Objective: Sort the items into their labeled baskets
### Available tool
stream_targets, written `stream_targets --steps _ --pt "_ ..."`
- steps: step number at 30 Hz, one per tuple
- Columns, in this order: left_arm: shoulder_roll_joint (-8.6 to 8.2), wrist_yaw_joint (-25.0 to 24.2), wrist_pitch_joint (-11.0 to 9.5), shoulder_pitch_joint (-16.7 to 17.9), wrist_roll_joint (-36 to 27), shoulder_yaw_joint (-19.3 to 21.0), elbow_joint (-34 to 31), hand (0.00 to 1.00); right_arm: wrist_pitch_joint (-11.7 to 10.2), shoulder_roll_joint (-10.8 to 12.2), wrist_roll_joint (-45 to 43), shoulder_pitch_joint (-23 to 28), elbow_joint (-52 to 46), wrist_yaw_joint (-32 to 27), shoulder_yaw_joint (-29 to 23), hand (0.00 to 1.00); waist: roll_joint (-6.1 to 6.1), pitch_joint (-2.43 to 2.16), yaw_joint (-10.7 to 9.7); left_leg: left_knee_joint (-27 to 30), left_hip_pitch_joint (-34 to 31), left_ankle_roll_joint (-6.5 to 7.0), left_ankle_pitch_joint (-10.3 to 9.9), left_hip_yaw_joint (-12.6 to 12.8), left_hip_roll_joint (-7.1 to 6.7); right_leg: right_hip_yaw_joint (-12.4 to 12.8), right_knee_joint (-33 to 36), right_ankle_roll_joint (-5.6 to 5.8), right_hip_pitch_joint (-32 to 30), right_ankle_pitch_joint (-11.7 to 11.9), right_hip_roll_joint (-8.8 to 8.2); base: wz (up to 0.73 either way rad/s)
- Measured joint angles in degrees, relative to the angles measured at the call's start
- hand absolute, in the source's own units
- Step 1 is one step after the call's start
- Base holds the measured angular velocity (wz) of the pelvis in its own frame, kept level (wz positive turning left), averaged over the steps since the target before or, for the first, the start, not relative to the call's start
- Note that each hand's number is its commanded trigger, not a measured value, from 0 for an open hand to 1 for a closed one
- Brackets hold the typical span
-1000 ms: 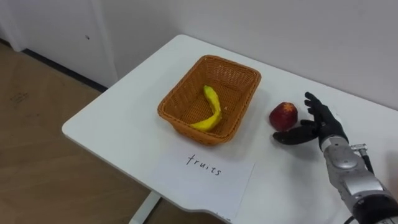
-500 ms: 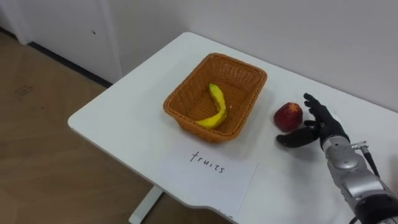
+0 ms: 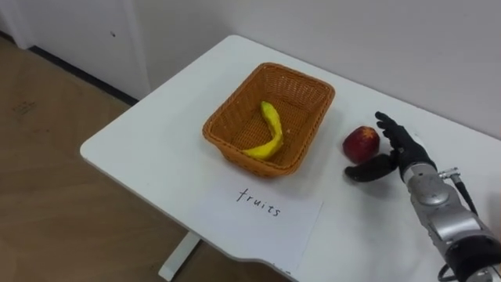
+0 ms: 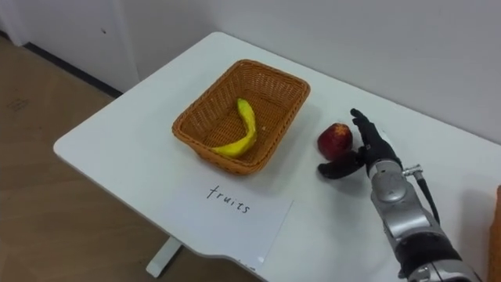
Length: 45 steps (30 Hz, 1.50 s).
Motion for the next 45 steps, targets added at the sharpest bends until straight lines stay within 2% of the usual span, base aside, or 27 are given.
stream_targets --steps 5,6,7,8,10,15,22,40,45 --pt "0.27 0.02 0.01 -0.38 -0.05 -0.02 0.13 0.00 0.07 -0.12 -0.09 -0.96 0.08 -0.06 0.96 0.00 -0.24 0.09 0.13 -0.23 0.03 0.00 0.00 0.04 0.08 -0.03 -0.07 0.00 0.04 0.08 0.11 0.00" --pt "0.27 0.02 0.01 -0.65 -0.04 -0.02 0.24 0.00 0.08 -0.12 -0.09 -1.07 0.11 -0.07 1.02 0.37 -0.27 0.10 0.20 -0.23 0.03 -0.01 -0.01 0.05 0.11 -0.06 -0.09 -0.02 0.04 0.09 0.14 0.00" --pt "0.29 0.02 -0.03 -0.88 -0.03 -0.22 0.30 0.00 0.11 -0.14 -0.19 -1.14 0.13 -0.08 1.07 0.96 -0.29 0.10 0.38 -0.23 -0.03 -0.02 -0.01 0.11 0.17 0.08 0.01 -0.06 -0.20 0.11 0.16 -0.04" --pt "0.29 0.01 -0.04 -1.05 -0.01 -0.27 0.42 0.00 0.11 -0.18 -0.21 -1.19 0.12 -0.07 1.09 1.00 -0.31 0.09 0.51 -0.23 -0.08 -0.04 -0.02 0.18 0.21 0.13 0.07 -0.09 -0.49 0.13 0.18 -0.07" --pt "0.29 -0.03 -0.02 -1.88 -0.01 -0.29 0.83 0.00 0.12 -0.61 -0.21 -1.23 0.12 0.00 1.09 1.00 -0.42 0.08 1.38 -0.16 -0.47 -0.10 -0.05 0.54 0.42 0.48 0.64 -0.19 -0.99 0.17 0.21 -0.08" --pt "0.30 -0.35 0.06 -1.99 -0.01 -0.28 0.85 0.00 0.54 -0.70 -0.46 -1.25 0.11 1.89 2.31 1.00 -0.59 0.02 1.45 0.16 -0.92 -0.15 -0.02 0.67 0.55 0.69 0.86 -0.39 -1.36 0.30 0.30 -0.02" --pt "0.61 -0.22 0.00 -3.56 -0.03 -0.44 1.10 0.00 1.29 -0.81 -6.79 -1.57 0.11 1.15 2.83 1.00 -0.71 0.03 3.06 0.30 -1.10 -0.44 0.16 0.60 0.70 0.77 0.72 -0.66 -1.42 0.23 0.48 0.00" --pt "0.60 -0.21 -0.10 -4.34 0.00 -1.04 2.97 0.00 1.13 -0.75 -6.76 -1.76 0.10 1.74 2.95 1.00 -0.67 0.06 3.11 0.13 -1.14 -0.47 0.16 0.63 0.72 0.80 0.69 -0.68 -1.51 0.20 0.50 0.00" --pt "0.62 -0.21 -0.42 -4.32 0.03 -0.90 2.45 0.00 1.17 -0.84 -4.72 -2.25 -0.05 1.91 2.93 1.00 -0.78 0.01 2.88 0.18 -1.73 -0.51 0.18 0.71 0.73 1.52 0.68 -0.71 -2.11 0.17 0.58 0.00"
